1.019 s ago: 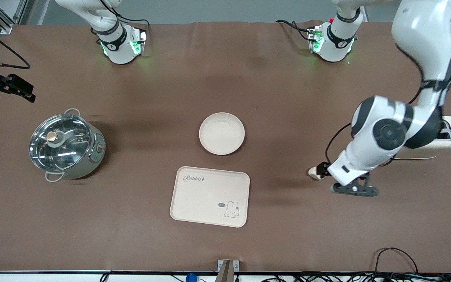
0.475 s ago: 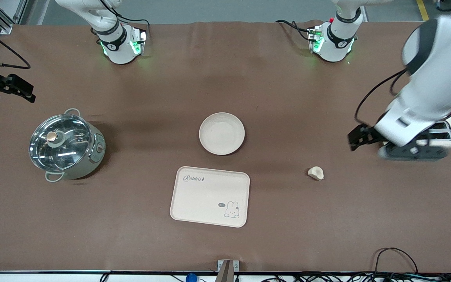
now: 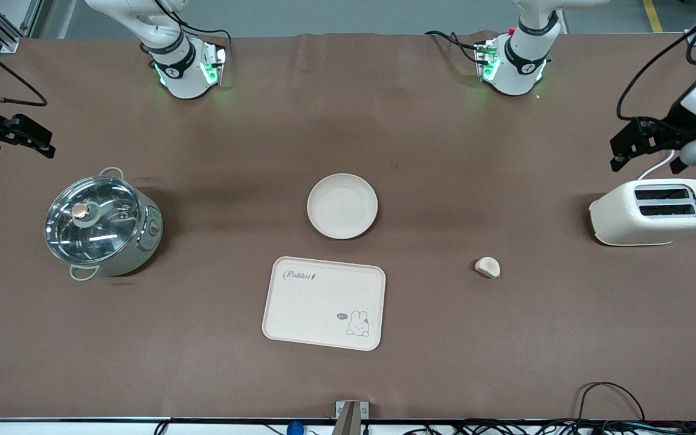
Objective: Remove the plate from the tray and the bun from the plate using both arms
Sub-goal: 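Raise the open left gripper away from the bun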
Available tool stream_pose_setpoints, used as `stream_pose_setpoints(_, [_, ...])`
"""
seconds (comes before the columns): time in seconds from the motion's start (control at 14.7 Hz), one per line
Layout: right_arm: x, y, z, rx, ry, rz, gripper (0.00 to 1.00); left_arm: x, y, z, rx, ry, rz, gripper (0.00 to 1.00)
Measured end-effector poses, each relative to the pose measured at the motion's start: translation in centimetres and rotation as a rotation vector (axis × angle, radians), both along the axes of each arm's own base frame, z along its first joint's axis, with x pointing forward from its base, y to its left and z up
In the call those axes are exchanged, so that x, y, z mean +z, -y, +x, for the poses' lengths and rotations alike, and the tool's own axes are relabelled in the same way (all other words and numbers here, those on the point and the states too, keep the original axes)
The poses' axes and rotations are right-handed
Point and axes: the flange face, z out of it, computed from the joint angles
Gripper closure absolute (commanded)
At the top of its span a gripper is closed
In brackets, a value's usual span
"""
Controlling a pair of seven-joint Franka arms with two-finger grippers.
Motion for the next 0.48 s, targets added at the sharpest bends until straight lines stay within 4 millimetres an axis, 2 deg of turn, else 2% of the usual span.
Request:
stream_pose_setpoints(0.2, [0.00, 0.00, 0.01, 0.000, 0.001, 0.000, 0.00, -0.35, 0.40, -1.62, -0.034, -0.004, 0.005, 0.00])
stream_pose_setpoints(0.48, [-0.01, 0.04, -0.01, -0.001, -0.001, 0.000, 0.00, 0.09, 0.72, -1.33, -0.043, 0.001, 0.004, 0.00])
